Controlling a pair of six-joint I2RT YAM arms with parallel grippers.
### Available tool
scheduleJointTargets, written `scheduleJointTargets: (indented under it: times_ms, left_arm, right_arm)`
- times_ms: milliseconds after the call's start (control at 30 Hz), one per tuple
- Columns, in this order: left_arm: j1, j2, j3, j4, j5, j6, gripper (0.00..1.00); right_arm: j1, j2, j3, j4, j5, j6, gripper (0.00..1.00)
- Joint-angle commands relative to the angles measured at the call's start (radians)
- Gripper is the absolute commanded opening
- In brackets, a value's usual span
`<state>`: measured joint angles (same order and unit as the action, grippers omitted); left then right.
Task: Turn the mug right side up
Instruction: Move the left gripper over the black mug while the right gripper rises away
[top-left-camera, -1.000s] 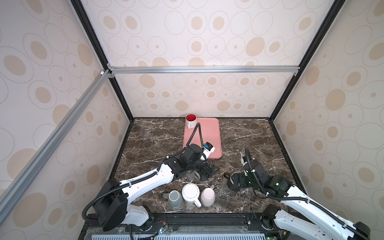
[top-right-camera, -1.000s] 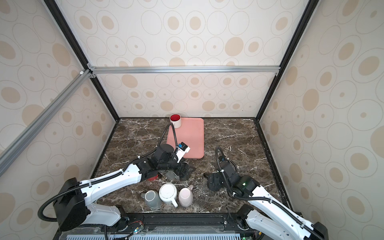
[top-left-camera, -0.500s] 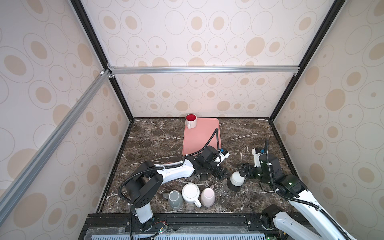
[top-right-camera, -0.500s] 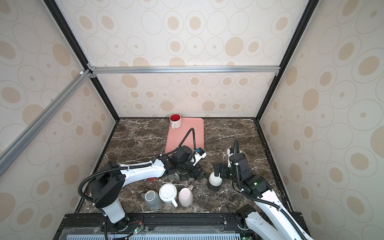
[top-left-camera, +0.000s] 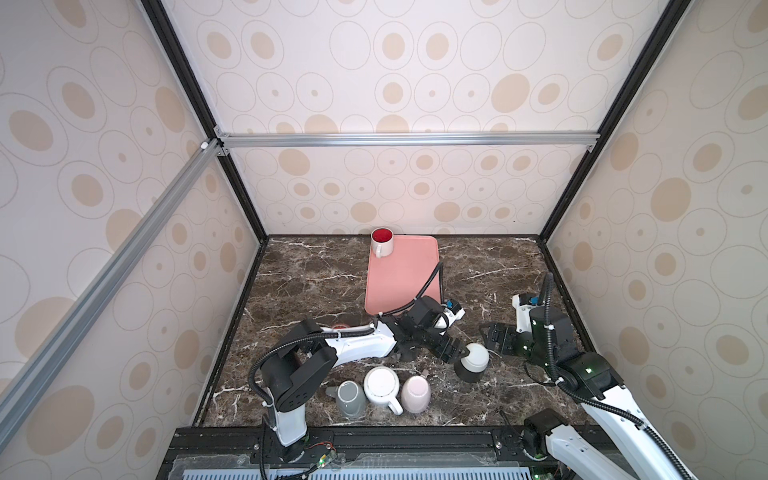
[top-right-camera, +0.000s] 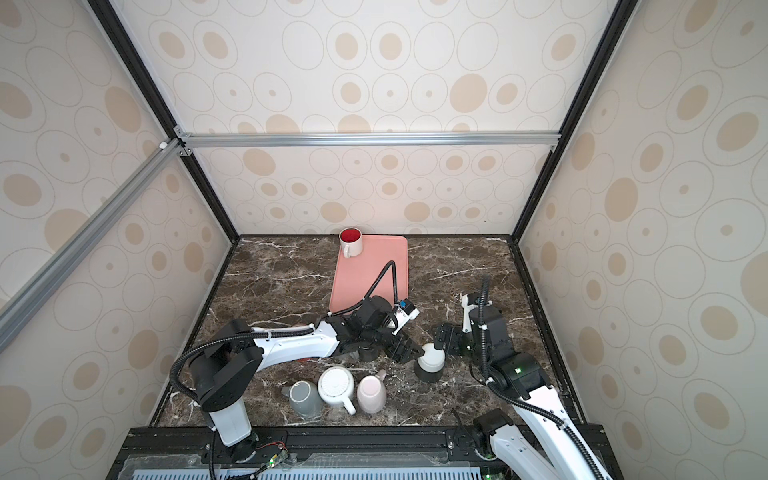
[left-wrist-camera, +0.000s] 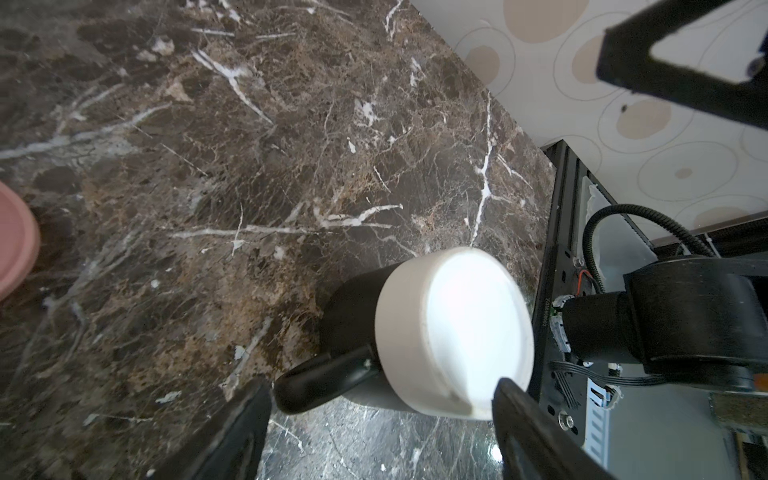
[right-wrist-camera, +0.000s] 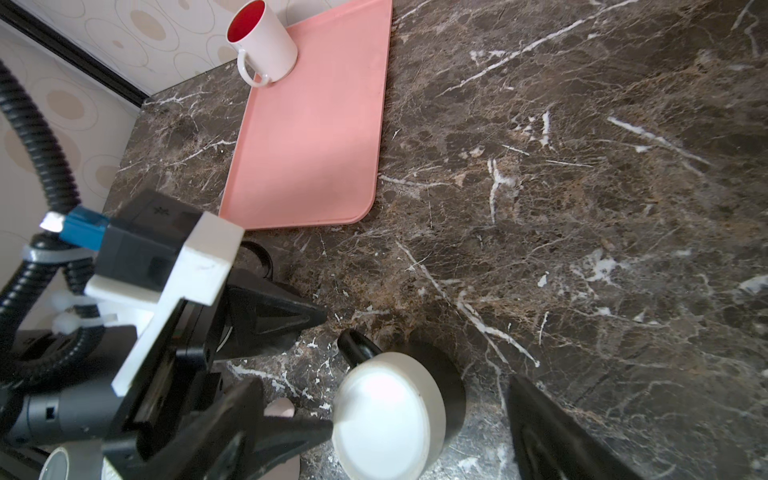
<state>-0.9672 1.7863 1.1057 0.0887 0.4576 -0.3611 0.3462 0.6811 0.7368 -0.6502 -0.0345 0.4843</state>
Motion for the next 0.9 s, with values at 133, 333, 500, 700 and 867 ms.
scheduleJointTargets:
  times_ms: [133, 333, 500, 700, 867]
  left_arm:
    - [-0.058, -0.013, 0.057, -0.059, -0.059, 0.058, 0.82]
    - [-0.096, -0.023, 0.066, -0.04, 0.035, 0.022, 0.77]
    - [-0.109, -0.029, 0.051, -0.004, 0.139, -0.036, 0.69]
    - [-0.108, -0.087, 0.056, -0.105, 0.022, 0.054, 0.66]
    - [-0.107, -0.079, 0.121, -0.321, -0.188, 0.317, 0.71]
  right_arm:
    - [-0.043, -0.022, 0.026, -0.006, -0.021, -0.013, 0.94]
    - [-0.062, -0.015, 0.026, -0.013, -0.019, -0.022, 0.94]
    - [-0.097, -0.006, 0.014, 0.003, -0.032, -0.021, 0.94]
    - [-0.108, 0.003, 0.004, 0.02, -0.049, -0.022, 0.94]
    - [-0.11, 0.016, -0.007, 0.038, -0.08, -0.013, 0.94]
